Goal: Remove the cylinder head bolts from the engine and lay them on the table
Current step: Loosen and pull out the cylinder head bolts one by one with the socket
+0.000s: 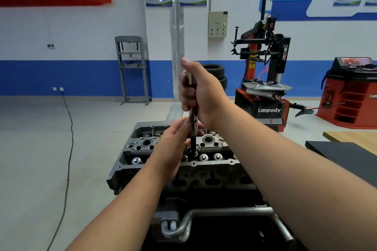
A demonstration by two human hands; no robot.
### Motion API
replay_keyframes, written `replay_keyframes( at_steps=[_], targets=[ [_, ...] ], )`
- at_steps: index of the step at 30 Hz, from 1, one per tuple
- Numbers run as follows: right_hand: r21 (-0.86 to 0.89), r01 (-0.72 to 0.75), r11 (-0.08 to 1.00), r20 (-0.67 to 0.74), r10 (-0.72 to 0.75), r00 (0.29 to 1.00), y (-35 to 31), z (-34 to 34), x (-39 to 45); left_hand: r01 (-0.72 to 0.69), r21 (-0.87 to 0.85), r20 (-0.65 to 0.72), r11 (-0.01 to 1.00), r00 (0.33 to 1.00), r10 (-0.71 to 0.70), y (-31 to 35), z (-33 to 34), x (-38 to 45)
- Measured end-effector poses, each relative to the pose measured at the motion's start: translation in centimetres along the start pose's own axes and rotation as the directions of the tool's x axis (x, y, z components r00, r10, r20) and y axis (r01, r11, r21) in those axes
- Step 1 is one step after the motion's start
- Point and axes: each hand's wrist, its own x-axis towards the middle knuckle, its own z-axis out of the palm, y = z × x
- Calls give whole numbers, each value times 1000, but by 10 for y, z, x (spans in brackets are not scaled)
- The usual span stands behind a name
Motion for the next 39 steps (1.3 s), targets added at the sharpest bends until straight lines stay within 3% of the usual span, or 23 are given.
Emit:
replay_keyframes(
  at_steps=[3, 7, 10, 15, 19, 21, 25, 29, 31, 35, 37, 39],
  targets=[
    [-44, -16, 999, -76, 12, 997, -2, 4, -1, 0, 5, -18, 1000, 1000, 0, 1, 2, 1],
    [-167, 91, 982, -226, -128, 966, -3, 12, -2, -42, -15, -103, 999, 994, 40, -1, 5, 0],
    [-80, 97, 992, -158, -108, 981, -3, 13, -3, -44, -7, -135, 999, 990, 43, 1, 5, -1],
    [-43, 36, 998, -33, -37, 999, -7, 2, 0, 18, -20, -43, 1000, 999, -18, 2, 2, -1],
    [-245, 40, 969, -299, -115, 947, 1, 9, -3, 20, 4, -52, 1000, 998, -20, 2, 5, 1],
    [-226, 54, 973, -354, -134, 925, 6, 12, -3, -8, 0, -81, 1000, 997, 8, 1, 6, 1],
    [29, 20, 999, -117, -16, 993, 4, 6, 1, -33, -38, -123, 999, 992, 28, -1, 4, 2],
    [33, -10, 999, 16, 9, 1000, 3, -4, 3, 25, 11, -4, 1000, 1000, -25, -1, 1, 1],
    [12, -11, 1000, -32, 12, 999, 4, -2, 1, 17, 22, 5, 1000, 1000, -18, 0, 0, 1],
    [-111, 57, 992, -299, -88, 950, 7, 8, -1, -40, -15, -116, 999, 993, 38, -1, 4, 2],
    [-58, 75, 996, -295, -89, 951, 7, 11, -1, -66, 8, -132, 998, 989, 66, -1, 5, 2],
    [-1, 63, 998, -201, -62, 978, 6, 9, 0, -41, 2, -114, 999, 993, 41, -1, 4, 2]
  ],
)
